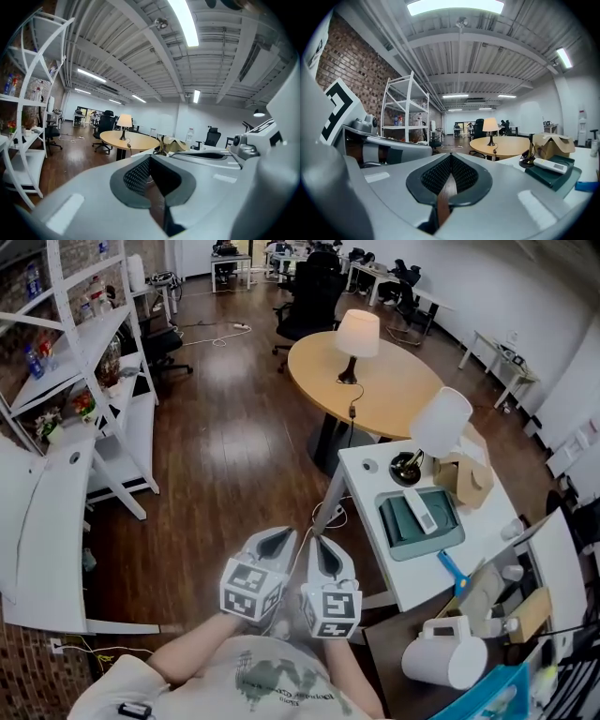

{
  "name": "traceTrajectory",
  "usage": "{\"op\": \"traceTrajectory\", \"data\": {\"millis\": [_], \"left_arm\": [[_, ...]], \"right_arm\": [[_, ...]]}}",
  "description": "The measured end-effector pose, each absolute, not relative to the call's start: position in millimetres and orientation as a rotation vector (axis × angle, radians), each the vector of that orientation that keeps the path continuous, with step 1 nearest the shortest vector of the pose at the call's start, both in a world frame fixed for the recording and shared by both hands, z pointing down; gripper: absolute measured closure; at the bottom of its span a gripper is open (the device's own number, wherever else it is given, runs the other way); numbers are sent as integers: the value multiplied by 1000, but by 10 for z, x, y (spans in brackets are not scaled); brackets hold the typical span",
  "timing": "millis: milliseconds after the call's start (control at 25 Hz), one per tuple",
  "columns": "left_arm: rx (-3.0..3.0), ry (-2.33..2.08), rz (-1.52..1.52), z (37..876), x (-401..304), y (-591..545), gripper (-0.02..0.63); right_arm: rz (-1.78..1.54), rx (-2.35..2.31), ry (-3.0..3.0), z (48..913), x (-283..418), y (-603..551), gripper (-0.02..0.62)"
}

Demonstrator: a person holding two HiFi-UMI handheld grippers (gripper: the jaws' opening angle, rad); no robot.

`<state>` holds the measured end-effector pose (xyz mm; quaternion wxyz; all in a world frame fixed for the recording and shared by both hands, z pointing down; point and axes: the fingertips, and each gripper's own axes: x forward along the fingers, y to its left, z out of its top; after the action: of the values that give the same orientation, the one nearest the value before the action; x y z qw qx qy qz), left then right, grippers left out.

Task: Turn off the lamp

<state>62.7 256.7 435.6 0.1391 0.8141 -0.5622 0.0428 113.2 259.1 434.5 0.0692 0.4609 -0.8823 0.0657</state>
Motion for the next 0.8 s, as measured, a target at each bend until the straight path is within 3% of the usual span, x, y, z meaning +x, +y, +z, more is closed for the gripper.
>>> {"op": "traceTrajectory", "data": {"millis": [800], "left_arm": [[2310,-1703,122,4393,657,2221,606]], "right_arm": [[220,1348,-2685,4423,1253,2174,595]]}}
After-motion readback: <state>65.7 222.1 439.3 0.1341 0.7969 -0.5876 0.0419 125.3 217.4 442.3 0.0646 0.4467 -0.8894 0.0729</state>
